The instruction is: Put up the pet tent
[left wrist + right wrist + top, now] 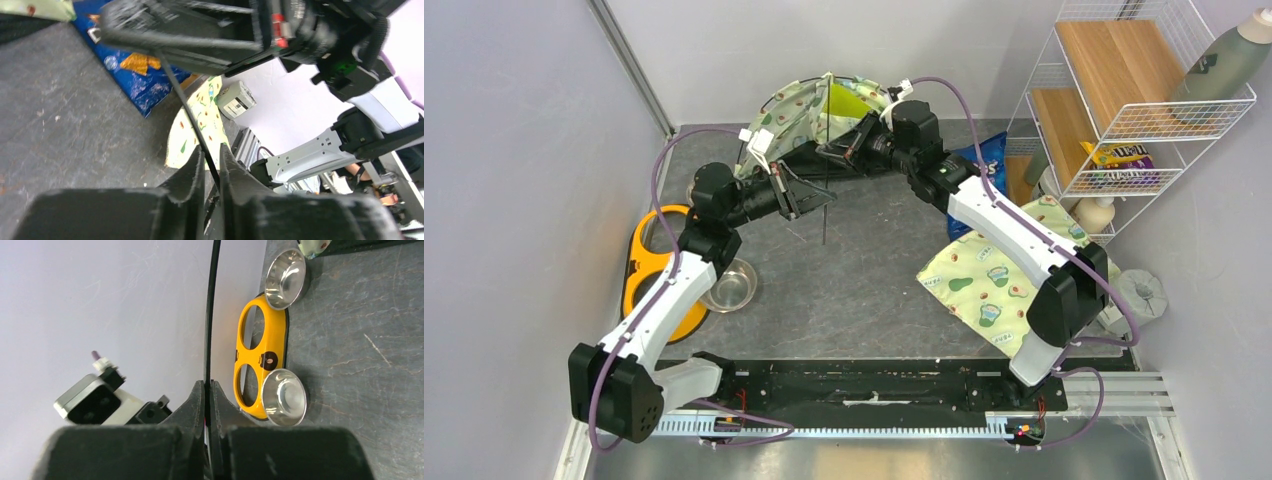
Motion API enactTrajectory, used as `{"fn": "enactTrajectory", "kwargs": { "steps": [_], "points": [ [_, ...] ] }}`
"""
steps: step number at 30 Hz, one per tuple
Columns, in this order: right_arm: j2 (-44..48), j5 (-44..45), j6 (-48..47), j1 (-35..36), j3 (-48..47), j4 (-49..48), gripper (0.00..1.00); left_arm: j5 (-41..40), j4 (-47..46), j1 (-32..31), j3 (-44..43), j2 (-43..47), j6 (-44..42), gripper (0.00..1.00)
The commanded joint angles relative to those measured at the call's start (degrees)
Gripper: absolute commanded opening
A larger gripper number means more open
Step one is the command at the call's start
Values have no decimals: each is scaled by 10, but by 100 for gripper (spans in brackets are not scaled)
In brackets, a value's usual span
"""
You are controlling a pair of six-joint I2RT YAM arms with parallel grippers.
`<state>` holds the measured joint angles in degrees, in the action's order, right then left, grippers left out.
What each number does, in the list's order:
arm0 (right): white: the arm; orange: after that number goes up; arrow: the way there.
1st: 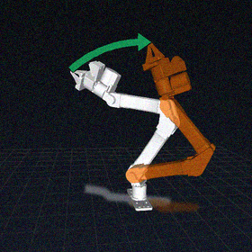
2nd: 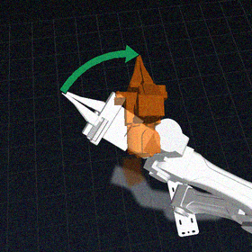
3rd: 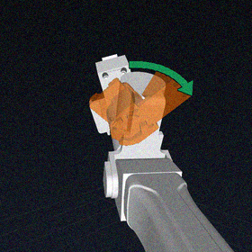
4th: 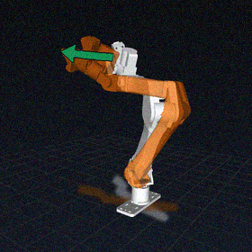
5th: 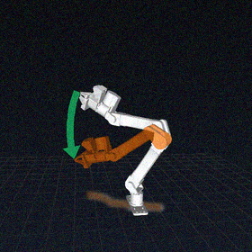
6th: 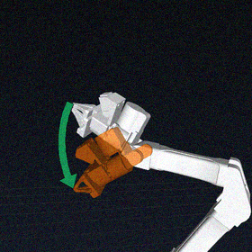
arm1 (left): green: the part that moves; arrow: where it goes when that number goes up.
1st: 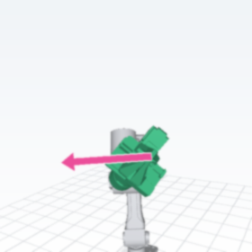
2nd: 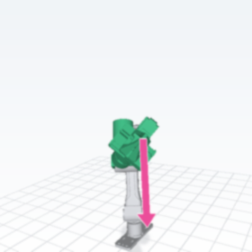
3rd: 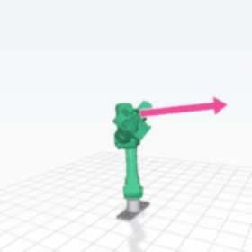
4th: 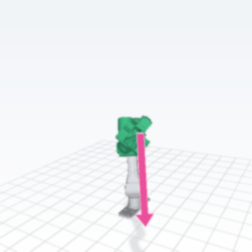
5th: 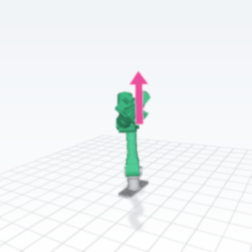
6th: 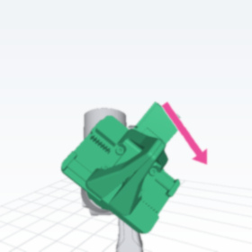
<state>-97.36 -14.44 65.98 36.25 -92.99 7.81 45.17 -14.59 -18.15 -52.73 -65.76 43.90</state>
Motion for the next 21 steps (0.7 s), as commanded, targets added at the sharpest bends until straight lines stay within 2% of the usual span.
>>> {"fn": "enactTrajectory", "kwargs": {
  "steps": [1,2,6,10,13,17,19,21],
  "points": [
    [-14,59,-15,-9,-6,-14,0,9,19,-1,10,-2,-16,5],
    [-16,56,-15,-9,-6,-15,0,10,20,-1,11,-3,-18,2],
    [-18,32,-20,-10,-4,-7,1,-9,22,-1,0,1,-23,2],
    [-13,5,-43,-10,3,5,26,-44,18,-1,-17,-1,-26,2],
    [-2,-7,-61,-9,11,9,36,-57,17,-1,-28,-8,-28,2],
    [3,-31,-88,-9,10,17,38,-87,8,-1,-30,-12,-24,2],
    [7,-37,-94,-10,17,19,35,-97,2,-1,-35,-19,-20,2],
    [14,-37,-98,-10,29,12,27,-104,2,-1,-41,-26,-20,2]
  ]
}}
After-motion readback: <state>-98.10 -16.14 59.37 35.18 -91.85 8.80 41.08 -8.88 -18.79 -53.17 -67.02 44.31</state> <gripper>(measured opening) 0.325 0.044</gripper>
